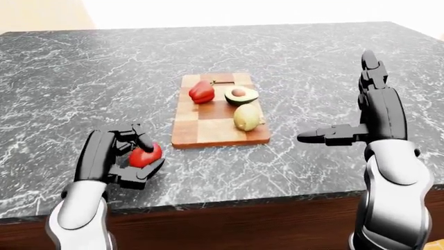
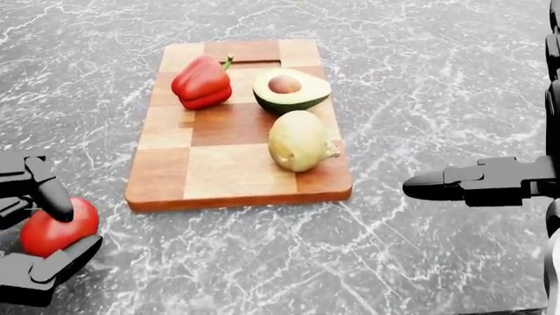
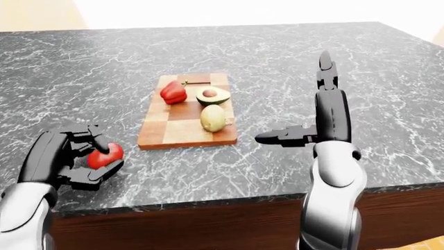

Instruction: Place the avocado, onion, tomato and bell pepper on the cutting board.

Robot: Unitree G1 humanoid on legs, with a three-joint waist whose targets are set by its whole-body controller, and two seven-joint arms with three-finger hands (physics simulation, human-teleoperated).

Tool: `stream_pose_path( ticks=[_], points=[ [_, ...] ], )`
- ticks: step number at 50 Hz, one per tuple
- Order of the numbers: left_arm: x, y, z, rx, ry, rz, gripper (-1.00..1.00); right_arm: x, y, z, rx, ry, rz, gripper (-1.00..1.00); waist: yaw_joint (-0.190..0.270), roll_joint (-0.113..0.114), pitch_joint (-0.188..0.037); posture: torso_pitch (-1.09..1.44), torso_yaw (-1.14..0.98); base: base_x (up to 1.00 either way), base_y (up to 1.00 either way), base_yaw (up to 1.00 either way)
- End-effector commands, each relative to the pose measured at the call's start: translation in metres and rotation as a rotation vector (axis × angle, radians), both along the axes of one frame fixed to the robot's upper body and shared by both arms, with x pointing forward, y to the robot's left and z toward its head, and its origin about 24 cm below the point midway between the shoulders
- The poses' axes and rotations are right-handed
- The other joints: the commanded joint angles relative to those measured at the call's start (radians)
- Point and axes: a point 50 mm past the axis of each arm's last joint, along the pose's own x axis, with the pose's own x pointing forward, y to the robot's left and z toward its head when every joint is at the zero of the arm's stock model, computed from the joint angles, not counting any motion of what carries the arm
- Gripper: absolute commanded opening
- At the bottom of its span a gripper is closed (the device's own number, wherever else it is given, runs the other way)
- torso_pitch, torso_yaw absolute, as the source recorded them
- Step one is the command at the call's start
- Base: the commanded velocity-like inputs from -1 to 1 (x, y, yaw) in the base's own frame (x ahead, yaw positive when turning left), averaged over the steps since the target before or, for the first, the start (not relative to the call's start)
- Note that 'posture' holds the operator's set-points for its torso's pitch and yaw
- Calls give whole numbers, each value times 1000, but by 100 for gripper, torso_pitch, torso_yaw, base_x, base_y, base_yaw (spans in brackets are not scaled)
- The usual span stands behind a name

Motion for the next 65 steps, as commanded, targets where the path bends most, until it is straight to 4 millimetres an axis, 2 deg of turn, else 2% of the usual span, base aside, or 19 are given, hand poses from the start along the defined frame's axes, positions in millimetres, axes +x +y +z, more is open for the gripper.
stream_pose_path(
  ticks=[1, 10, 19, 26, 33, 51, 65],
  points=[
    [1, -2, 18, 35, -84, -11, -91, -4, 1, 12, -26, -79, -4, 100, 0, 1, -20, 0, 0, 0, 0, 0],
    [25, -14, 41, 57, -122, -65, -91, -6, 0, 10, -24, -78, -10, 100, -1, -1, -17, 0, 0, 0, 0, 0],
    [72, -38, 71, 54, -178, -153, -93, -8, 0, 9, -22, -80, -18, 100, 1, -6, -15, 0, 0, 0, 0, 0],
    [99, -51, 80, 57, -195, -200, -95, -6, 2, 6, -21, -79, -19, 100, -1, -9, -17, 0, 0, 0, 0, 0],
    [116, -66, 81, 46, -203, -242, -95, -6, 2, 6, -24, -82, -20, 100, -1, -11, -19, 0, 0, 0, 0, 0],
    [111, -90, 71, 71, -184, -303, -95, -9, 0, 1, -21, -77, -22, 100, -1, -15, -21, 0, 0, 0, 0, 0],
    [104, -98, 58, 73, -156, -327, -81, -6, 0, 0, -20, -74, -23, 100, -2, -17, -19, 0, 0, 0, 0, 0]
  ],
)
